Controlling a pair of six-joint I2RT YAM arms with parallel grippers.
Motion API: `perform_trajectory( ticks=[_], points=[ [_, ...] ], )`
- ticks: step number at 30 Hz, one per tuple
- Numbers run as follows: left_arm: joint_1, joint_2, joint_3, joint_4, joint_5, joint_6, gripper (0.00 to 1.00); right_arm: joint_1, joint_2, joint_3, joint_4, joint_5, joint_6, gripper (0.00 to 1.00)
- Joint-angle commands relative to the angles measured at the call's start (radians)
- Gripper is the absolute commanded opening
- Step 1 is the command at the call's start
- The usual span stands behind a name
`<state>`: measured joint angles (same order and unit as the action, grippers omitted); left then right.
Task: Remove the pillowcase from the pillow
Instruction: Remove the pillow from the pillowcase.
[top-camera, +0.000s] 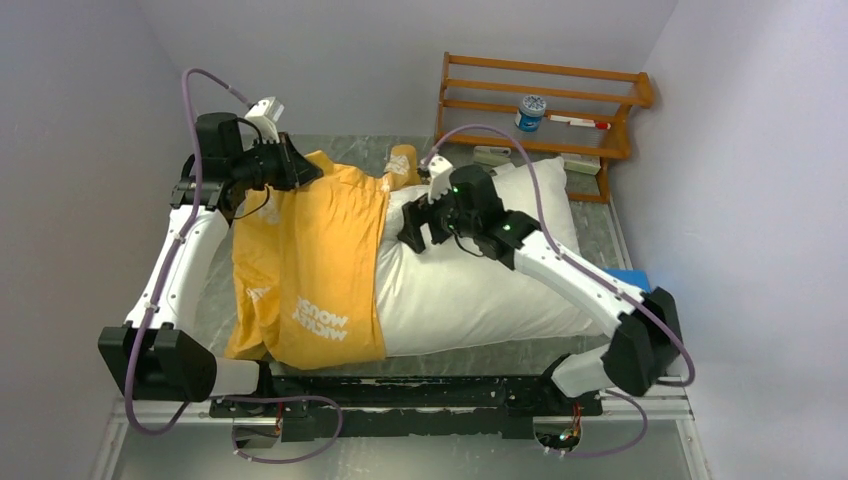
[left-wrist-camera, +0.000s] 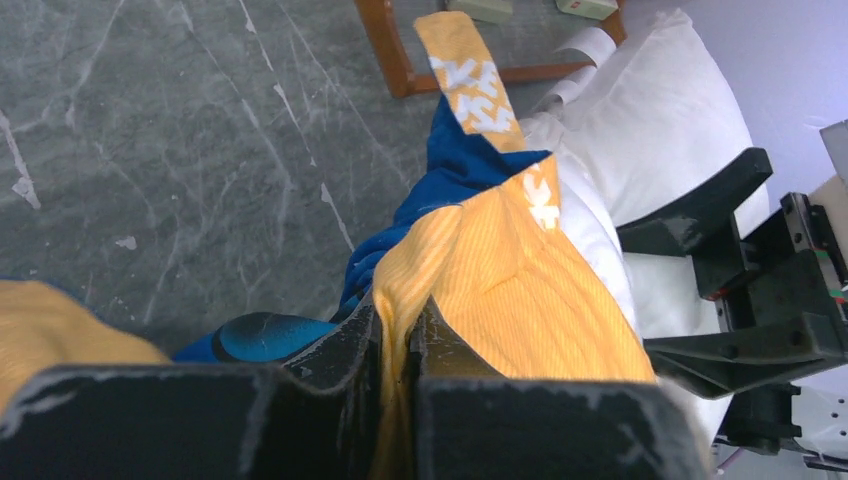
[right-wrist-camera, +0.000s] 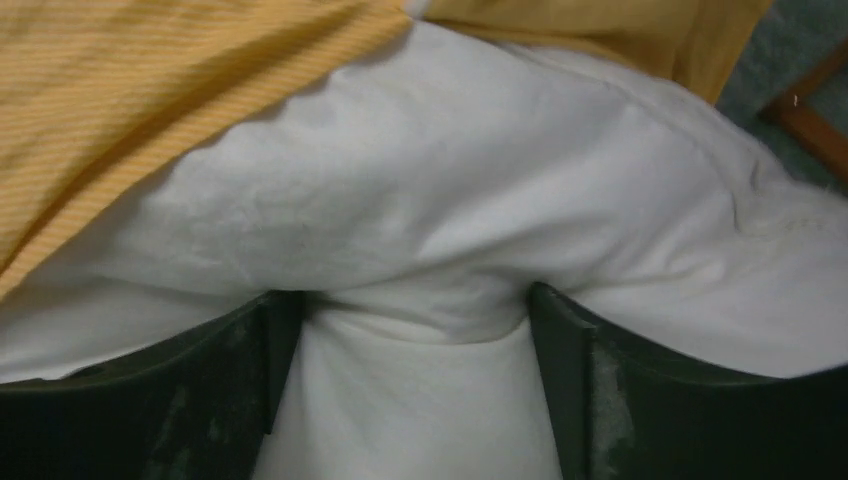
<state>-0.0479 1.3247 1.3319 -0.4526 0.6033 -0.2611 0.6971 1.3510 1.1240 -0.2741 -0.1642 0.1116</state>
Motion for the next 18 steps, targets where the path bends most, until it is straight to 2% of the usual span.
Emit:
perform_trajectory(
  ticks=[1,3,5,7,9,11,13,18],
  points=[
    [-0.003,-0.03,0.062,0.127,0.029,0.029,0.05,0.0,0.128,0.098,0.021,-0.111,-0.141,0.69],
    [-0.003,-0.039,0.064,0.106,-0.017,0.04,0.05,0.001,0.153,0.124,-0.022,-0.067,-0.143,0.28],
    [-0.003,-0.053,0.058,0.086,-0.105,0.04,0.05,0.0,0.134,0.103,-0.023,0.136,-0.081,0.04],
    [-0.001,-0.063,0.059,0.044,-0.229,0.038,0.05,-0.015,0.086,0.064,-0.017,0.324,-0.032,0.0],
    [-0.001,-0.066,0.073,-0.013,-0.4,0.038,0.05,-0.079,0.018,0.03,-0.034,0.404,0.03,0.0],
    [0.004,-0.068,0.081,-0.054,-0.526,0.033,0.05,-0.177,-0.035,-0.003,-0.045,0.362,0.089,0.0],
    [0.027,-0.071,0.081,-0.065,-0.557,0.038,0.05,-0.252,-0.077,-0.036,-0.055,0.298,0.11,0.0],
    [0.046,-0.068,0.08,-0.067,-0.559,0.036,0.05,-0.269,-0.11,-0.073,-0.076,0.255,0.133,0.0]
  ],
)
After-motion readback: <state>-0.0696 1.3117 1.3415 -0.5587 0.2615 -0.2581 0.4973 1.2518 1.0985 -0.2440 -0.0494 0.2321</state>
